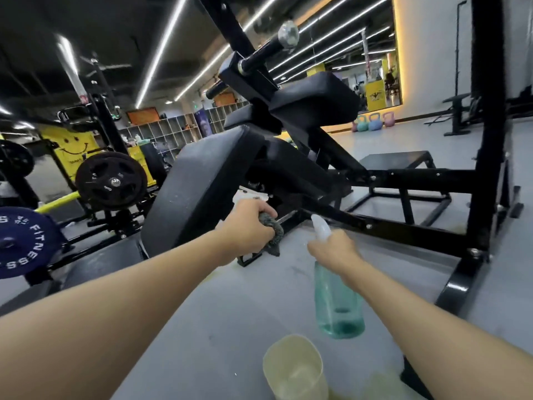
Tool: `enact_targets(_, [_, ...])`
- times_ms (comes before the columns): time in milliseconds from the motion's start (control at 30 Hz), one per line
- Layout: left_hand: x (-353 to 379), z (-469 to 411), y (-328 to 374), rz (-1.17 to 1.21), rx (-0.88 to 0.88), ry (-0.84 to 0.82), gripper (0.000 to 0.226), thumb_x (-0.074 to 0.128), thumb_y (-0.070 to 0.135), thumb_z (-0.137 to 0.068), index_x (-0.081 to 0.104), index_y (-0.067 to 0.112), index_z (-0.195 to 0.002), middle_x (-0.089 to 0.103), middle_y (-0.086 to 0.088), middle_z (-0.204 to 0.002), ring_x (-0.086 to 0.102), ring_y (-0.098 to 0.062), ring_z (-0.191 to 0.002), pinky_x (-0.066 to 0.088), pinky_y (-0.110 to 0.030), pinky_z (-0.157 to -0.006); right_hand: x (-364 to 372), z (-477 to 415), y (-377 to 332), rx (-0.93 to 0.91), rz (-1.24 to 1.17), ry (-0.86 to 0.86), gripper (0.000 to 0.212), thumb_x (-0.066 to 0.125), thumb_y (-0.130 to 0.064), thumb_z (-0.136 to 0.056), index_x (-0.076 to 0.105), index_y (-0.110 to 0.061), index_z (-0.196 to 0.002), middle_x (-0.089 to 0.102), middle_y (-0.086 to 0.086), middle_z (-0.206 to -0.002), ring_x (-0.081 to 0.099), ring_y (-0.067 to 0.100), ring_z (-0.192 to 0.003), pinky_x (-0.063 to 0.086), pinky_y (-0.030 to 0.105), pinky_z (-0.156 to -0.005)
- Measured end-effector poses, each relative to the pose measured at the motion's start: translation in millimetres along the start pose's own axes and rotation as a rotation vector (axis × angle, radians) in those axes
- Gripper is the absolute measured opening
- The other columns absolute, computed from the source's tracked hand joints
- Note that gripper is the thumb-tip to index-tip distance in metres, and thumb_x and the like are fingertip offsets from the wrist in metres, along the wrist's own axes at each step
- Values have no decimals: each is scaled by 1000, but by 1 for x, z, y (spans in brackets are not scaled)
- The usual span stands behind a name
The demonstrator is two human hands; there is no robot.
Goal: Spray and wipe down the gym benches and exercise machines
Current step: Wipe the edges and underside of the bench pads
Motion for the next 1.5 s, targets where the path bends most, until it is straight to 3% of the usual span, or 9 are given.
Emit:
enact_targets(267, [67, 9, -34, 84, -109, -116, 29, 61, 0, -88, 63, 16, -113, 65, -13, -102, 64, -25, -71, 60, -41, -67, 43, 4, 138, 128, 585, -159, 51, 39, -60, -98, 51, -22, -129, 41, 10, -137, 36, 33, -129, 33, 44, -101])
enact_targets(533, [117, 20, -56, 101, -147, -210, 26, 58, -4, -90, 61, 13, -110, 63, -14, -100, 58, -21, -62, 52, -24, -51, 50, -6, 217, 154, 379, -136, 46, 74, -42, -86, 40, -19, -65, 49, 11, -91, 50, 26, -78, 34, 31, -65])
enact_targets(667, [121, 18, -57, 95, -155, -227, 27, 58, -5, -90, 62, 14, -110, 63, -14, -97, 57, -18, -58, 50, -20, -47, 59, -13, 226, 112, 549, -205, 27, 63, -27, -95, 62, -4, -110, 55, 17, -116, 59, 34, -103, 44, 36, -82])
enact_targets(900, [119, 11, -48, 141, -101, -232, 47, 59, -4, -90, 56, 22, -129, 57, -8, -111, 60, -21, -77, 53, -27, -59, 50, -20, 197, 253, 809, -320, 47, 52, -19, -91, 32, -17, -135, 32, 11, -135, 38, 32, -123, 39, 42, -97])
enact_targets(967, [115, 3, -41, 142, -48, -196, 65, 63, -1, -88, 40, 29, -141, 51, -5, -116, 57, -17, -81, 48, -25, -65, 40, -26, 158, 229, 517, -209, 54, 52, -20, -91, 33, -22, -141, 38, 11, -131, 41, 31, -121, 42, 43, -96])
enact_targets(1067, [102, -14, -24, 178, -3, -73, 54, 70, 6, -86, 29, 21, -118, 54, -7, -102, 54, -14, -73, 43, -21, -55, 16, -23, 77, 219, -788, -301, 35, 50, -28, -102, 49, -29, -137, 60, 10, -118, 64, 30, -100, 55, 47, -90])
enact_targets(1167, [81, -34, -1, 119, 15, -7, 46, 75, 21, -77, 35, 20, -98, 55, -10, -104, 59, -22, -86, 48, -29, -61, -6, -4, 1, -52, -1006, -617, 17, 49, -29, -104, 64, -35, -111, 73, -1, -113, 69, 18, -107, 58, 42, -88])
enact_targets(1367, [-16, -80, 59, -875, 435, 52, 95, 76, 52, -72, 29, 24, -150, 23, -2, -148, 29, -26, -137, 28, -37, -113, -23, -44, -62, -341, -606, 137, 26, 58, -14, -98, 59, -14, -124, 59, 3, -111, 60, 8, -85, 51, 10, -66])
enact_targets(1500, [-56, -122, 71, -1180, 341, 8, 101, 73, 54, -76, 18, 20, -153, 19, -6, -159, 17, -26, -149, 15, -45, -121, -20, -68, -83, -522, -435, 291, 31, 61, -15, -96, 58, -14, -128, 42, -3, -119, 44, -17, -99, 32, -4, -84])
Point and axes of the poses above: each hand's wrist, its own z-axis away from the middle knuckle, its own x-axis out of the palm, y = z × x, the point moved 1 cm from there along -z, towards the middle knuckle
